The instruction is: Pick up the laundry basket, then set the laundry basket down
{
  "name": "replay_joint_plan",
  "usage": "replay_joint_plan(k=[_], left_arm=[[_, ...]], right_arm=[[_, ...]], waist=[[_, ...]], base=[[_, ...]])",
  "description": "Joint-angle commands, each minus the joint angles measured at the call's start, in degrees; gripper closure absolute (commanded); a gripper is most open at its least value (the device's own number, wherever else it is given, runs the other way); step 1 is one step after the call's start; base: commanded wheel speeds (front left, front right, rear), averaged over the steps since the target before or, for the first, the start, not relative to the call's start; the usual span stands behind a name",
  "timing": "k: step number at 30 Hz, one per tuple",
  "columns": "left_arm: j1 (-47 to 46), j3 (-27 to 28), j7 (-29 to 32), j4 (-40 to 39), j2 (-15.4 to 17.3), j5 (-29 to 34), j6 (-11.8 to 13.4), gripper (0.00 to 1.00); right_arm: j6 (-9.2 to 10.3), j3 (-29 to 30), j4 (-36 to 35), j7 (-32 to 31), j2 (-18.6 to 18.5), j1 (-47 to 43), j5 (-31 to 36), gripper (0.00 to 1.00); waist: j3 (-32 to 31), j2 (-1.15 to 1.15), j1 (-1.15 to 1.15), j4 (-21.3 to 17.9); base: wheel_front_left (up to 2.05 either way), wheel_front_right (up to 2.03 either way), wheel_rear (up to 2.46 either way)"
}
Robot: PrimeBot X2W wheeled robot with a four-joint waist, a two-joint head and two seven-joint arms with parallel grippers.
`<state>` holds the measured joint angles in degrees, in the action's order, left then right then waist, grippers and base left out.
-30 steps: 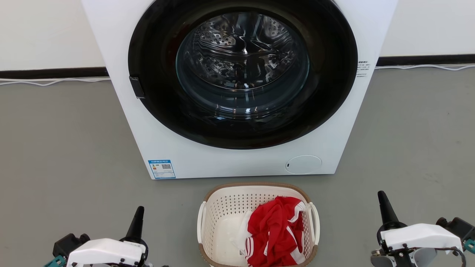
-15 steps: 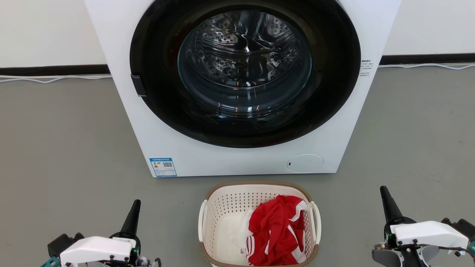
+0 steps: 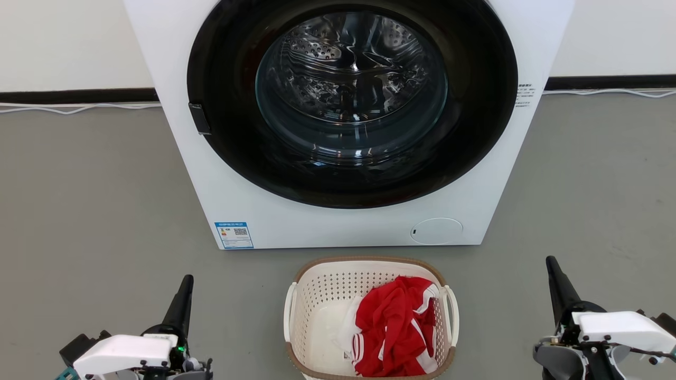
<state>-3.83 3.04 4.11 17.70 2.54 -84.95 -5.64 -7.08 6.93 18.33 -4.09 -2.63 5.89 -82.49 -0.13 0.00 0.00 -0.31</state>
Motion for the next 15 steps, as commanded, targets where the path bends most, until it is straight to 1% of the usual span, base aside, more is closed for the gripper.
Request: replay_joint_plan(k=[1, 11, 15], left_arm=[[-2.3, 2.1, 0.7, -2.2, 0.5, -1.8, -1.0, 1.0], [-2.4, 3.5, 2.4, -3.6, 0.3, -7.2, -1.8, 1.0], [-2.4, 3.5, 2.4, -3.6, 0.3, -7.2, -1.8, 1.0]], right_arm=[[-0.38, -1.0, -2.5, -0.7, -0.2, 0.6, -2.5, 1.0], [-0.41, -0.4, -4.3, -2.4, -0.2, 0.3, -9.7, 1.0], [-0.41, -0.4, -4.3, -2.4, -0.2, 0.3, -9.7, 1.0]], waist=[[0.0, 0.0, 0.0, 0.0], [0.3, 0.0, 0.0, 0.3], [0.3, 0.0, 0.0, 0.3]], base=[[0.0, 0.0, 0.0], [0.0, 0.0, 0.0], [0.0, 0.0, 0.0]])
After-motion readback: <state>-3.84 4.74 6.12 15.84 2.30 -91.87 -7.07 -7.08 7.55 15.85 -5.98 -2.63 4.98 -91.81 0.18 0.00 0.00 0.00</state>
